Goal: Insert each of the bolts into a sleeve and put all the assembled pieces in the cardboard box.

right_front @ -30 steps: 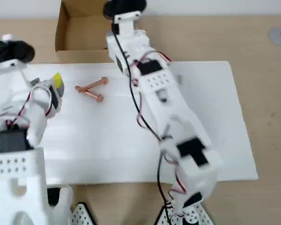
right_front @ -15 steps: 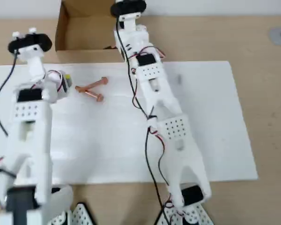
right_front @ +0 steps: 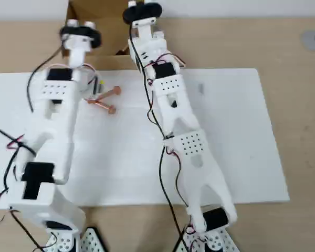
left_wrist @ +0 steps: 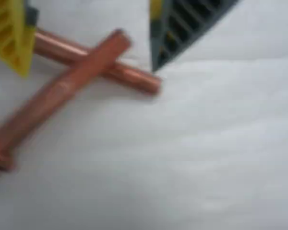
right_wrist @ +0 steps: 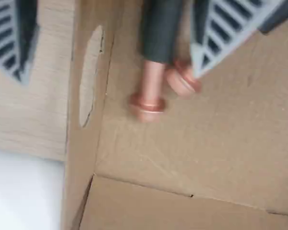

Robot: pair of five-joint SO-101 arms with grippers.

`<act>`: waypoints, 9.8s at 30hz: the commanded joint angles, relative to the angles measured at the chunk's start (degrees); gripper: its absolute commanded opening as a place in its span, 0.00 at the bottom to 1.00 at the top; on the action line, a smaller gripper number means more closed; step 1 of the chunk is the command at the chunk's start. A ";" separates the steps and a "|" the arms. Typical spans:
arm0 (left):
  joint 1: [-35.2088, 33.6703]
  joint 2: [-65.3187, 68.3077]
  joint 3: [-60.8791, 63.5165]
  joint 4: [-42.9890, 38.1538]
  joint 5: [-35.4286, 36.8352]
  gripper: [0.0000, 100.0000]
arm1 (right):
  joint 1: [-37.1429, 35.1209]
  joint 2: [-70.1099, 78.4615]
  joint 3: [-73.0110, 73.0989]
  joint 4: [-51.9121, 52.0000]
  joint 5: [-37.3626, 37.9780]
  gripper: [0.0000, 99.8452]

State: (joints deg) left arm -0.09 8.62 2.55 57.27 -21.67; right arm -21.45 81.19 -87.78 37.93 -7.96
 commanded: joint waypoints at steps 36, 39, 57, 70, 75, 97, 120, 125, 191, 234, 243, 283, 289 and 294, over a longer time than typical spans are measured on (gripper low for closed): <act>3.08 34.68 -36.22 10.90 -36.13 0.18 | 17.10 -33.27 -7.87 37.71 0.53 0.26; 3.08 36.00 -35.96 10.99 -37.36 0.18 | 17.01 -33.36 -7.87 38.15 0.44 0.26; 0.62 37.76 -40.79 21.10 -40.09 0.01 | 16.57 -33.36 -7.78 37.98 0.44 0.26; 0.62 37.41 -69.01 43.08 -35.78 0.01 | 16.48 -33.45 -7.69 39.03 0.35 0.26; 0.62 34.95 -79.82 43.25 -22.42 0.01 | 12.62 -33.54 -7.69 51.78 0.97 0.26; -12.84 -12.70 -17.67 29.19 19.08 0.01 | 3.21 -13.58 -7.43 60.40 5.19 0.26; -13.27 -42.07 20.04 6.95 19.25 0.01 | 3.56 -11.38 -6.46 58.73 0.97 0.26; -13.27 -42.07 19.96 8.09 19.25 0.01 | 3.56 -11.47 -1.01 58.81 0.70 0.26; -18.11 -42.59 20.04 12.22 18.90 0.01 | 4.26 -11.82 4.26 57.41 10.81 0.01; -10.99 -112.92 70.77 -30.15 19.08 0.01 | -12.26 -106.77 61.93 64.09 15.03 0.01; -9.85 -112.84 70.86 -30.68 19.16 0.01 | -23.43 -130.33 95.78 62.68 21.63 0.01; 18.46 -112.84 48.70 -8.26 31.82 0.01 | -33.01 -171.38 174.11 -25.23 8.18 0.01; 18.37 -112.75 45.54 -5.89 30.33 0.01 | -33.01 -171.38 174.11 -25.23 8.18 0.01; 18.37 -112.75 45.71 -5.80 29.45 0.01 | -33.01 -171.47 174.02 -25.23 8.18 0.01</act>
State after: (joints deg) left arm 17.58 -104.09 50.90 51.38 8.22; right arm -53.98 -88.66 86.55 14.29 0.66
